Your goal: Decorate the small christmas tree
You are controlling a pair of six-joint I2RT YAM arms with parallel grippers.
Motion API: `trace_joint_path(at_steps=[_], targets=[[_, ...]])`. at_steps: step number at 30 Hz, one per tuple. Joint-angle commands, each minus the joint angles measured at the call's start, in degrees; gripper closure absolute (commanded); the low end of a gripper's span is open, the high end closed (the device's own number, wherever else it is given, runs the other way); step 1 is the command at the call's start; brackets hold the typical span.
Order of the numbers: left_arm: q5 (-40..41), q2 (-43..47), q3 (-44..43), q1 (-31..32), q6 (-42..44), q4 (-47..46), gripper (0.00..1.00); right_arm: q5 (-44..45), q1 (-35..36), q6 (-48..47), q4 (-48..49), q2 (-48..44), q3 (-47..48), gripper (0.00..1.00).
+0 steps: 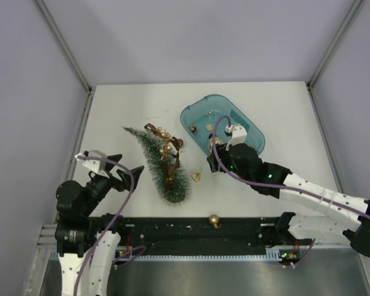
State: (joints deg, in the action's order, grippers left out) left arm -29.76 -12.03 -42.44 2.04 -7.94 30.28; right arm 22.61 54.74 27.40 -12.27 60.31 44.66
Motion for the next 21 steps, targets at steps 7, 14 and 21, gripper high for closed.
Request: trace_joint_path(at_steps=[7, 14, 21], targets=[[14.70, -17.13, -15.83, -0.02, 3.38, 13.65, 0.03, 6.39, -6.04, -2.44, -3.63, -4.68, 6.22, 0.31], [28.16, -17.59, -15.84, -0.02, 1.09, 14.55, 0.05, 7.45, -8.15, -2.26, -4.78, -3.10, 8.16, 0.30], [37.93, -19.08, -15.13, 0.06, 0.83, 15.25, 0.03, 7.36, -10.26, -2.35, -5.04, -1.43, 10.26, 0.30]])
